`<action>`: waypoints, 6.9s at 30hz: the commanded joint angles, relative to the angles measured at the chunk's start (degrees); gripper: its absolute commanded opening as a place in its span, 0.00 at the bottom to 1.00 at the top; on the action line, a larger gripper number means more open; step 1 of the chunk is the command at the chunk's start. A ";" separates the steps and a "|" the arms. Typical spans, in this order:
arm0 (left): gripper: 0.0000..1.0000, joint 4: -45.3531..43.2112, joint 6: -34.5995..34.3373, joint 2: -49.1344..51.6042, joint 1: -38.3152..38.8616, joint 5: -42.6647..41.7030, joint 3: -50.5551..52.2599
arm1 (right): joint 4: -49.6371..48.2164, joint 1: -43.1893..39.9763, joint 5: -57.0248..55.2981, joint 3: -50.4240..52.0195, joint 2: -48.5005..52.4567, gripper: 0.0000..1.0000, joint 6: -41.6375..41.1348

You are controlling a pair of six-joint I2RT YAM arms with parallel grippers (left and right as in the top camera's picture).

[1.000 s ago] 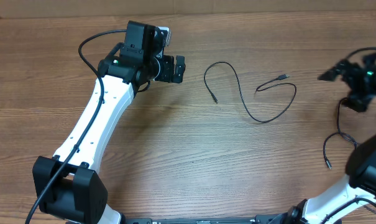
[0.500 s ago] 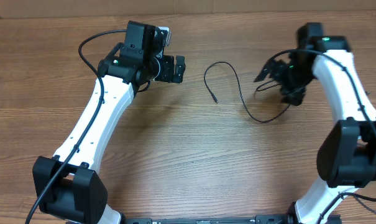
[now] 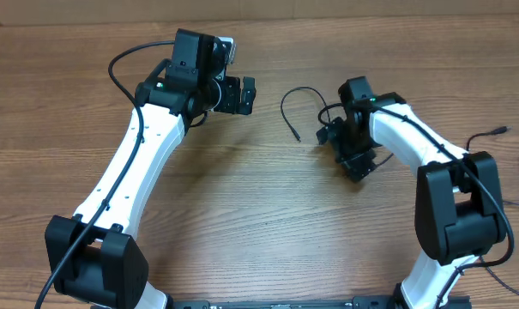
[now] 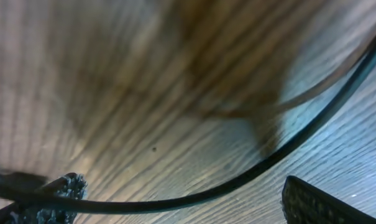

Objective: Untangle cables

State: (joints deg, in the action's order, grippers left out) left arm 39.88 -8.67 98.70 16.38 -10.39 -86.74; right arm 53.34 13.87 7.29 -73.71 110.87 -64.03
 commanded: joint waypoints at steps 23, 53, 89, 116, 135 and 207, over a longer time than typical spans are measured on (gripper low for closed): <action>1.00 0.00 -0.35 -0.46 -0.13 0.50 -1.27 | -8.31 3.17 7.76 0.96 -4.85 0.89 3.02; 1.00 0.00 -0.35 -0.46 -0.13 0.50 -1.27 | -7.61 -2.36 3.74 0.96 -5.44 0.83 -12.70; 1.00 0.00 -0.35 -0.46 -0.13 0.50 -1.27 | -2.19 -2.25 -0.81 1.03 -5.40 0.82 -15.87; 1.00 0.00 -0.35 -0.46 -0.13 0.50 -1.27 | -2.19 0.00 -0.85 1.03 -5.38 0.82 -16.94; 1.00 0.00 -0.35 -0.46 -0.13 0.50 -1.27 | -2.01 0.00 -0.85 1.03 -5.38 0.82 -16.94; 1.00 0.00 -0.35 -0.46 -0.13 0.50 -1.27 | -8.44 -4.94 -9.18 8.85 -6.40 0.04 -11.80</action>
State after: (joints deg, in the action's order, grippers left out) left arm 39.86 -8.67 98.70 16.38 -10.39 -86.74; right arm 43.55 12.38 0.21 -62.63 105.69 -82.59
